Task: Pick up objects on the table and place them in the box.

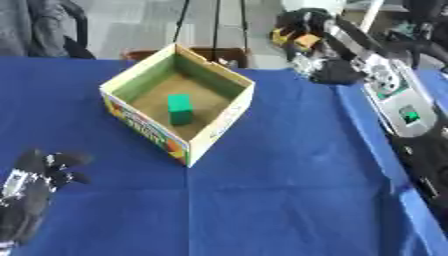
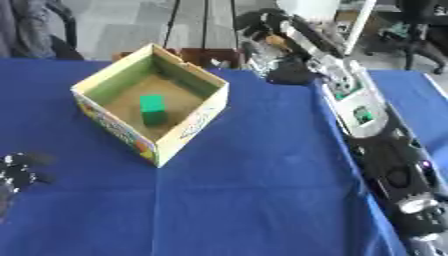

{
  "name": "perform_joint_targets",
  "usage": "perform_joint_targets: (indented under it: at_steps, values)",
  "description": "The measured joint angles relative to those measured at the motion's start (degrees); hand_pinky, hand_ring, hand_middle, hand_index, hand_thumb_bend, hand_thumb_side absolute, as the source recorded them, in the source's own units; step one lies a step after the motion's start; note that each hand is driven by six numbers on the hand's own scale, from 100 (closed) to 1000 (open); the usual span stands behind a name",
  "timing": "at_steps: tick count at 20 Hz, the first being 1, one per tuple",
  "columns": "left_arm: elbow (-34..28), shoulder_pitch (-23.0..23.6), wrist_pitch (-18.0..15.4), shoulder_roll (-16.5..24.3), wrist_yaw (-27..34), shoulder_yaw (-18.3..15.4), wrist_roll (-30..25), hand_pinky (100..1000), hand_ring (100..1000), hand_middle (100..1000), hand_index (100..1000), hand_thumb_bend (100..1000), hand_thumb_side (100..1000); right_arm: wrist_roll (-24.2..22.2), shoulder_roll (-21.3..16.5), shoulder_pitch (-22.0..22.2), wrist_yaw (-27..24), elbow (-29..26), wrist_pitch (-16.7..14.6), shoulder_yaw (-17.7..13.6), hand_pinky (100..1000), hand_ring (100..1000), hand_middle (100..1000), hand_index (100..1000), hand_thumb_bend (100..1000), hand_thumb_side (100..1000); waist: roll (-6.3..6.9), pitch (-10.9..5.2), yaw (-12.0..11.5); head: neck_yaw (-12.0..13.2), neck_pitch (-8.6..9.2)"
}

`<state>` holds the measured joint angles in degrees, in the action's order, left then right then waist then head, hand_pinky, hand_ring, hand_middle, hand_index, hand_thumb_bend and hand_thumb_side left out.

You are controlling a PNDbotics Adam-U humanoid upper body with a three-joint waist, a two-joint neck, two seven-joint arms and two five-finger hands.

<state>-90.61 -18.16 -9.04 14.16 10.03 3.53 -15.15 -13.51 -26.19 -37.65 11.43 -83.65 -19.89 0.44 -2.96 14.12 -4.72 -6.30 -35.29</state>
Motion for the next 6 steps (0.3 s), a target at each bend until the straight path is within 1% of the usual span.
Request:
perform_joint_targets:
  at_steps: [3,6]
  values:
    - [-0.1,0.2,-0.1,0.0,-0.1,-0.8,0.8,609,788,597,639,409,1000,2.7,2.1,4.3,-2.7,-1.8,2.0,-0.6,738,754,745,871,100,705,0.09,0.11,0.6,1.4,-0.63]
    - [-0.1,0.5,-0.2,0.1,-0.2,-1.0,1.3,609,788,597,639,408,1000,5.1,3.7,8.8,-5.4,-3.9,3.8,-1.5,732,741,732,861,100,725,0.73,0.2,1.8,1.6,-1.09]
